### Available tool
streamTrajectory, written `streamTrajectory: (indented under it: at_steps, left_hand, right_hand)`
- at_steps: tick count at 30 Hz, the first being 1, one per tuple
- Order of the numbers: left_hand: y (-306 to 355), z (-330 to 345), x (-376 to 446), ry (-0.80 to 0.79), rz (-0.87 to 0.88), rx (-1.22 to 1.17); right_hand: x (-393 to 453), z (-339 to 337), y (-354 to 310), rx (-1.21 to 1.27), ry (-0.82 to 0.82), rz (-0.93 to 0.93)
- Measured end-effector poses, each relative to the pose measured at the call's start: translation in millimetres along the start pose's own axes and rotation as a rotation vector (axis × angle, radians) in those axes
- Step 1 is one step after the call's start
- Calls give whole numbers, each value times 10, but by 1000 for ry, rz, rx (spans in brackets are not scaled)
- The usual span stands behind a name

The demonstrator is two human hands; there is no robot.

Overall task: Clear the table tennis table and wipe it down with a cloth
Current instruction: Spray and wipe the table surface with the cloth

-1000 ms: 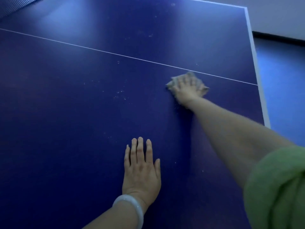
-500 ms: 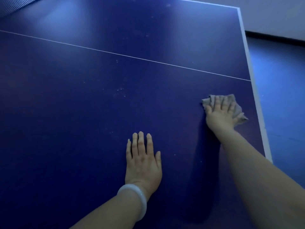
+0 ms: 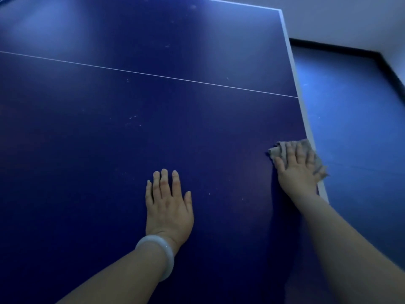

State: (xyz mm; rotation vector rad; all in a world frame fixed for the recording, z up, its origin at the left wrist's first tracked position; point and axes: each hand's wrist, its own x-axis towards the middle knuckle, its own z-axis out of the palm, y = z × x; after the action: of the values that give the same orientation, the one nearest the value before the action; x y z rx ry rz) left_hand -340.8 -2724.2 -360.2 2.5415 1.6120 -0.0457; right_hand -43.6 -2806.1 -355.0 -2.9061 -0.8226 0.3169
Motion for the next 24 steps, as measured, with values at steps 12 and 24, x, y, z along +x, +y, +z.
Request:
streamTrajectory:
  at_steps: [12, 24]
  left_hand:
    - [9, 4, 8, 33, -4, -19]
    - [3, -26, -4, 20, -4, -27]
  right_hand:
    - [-768, 149, 191, -49, 9, -168]
    - [-1931, 467, -643, -19, 47, -169]
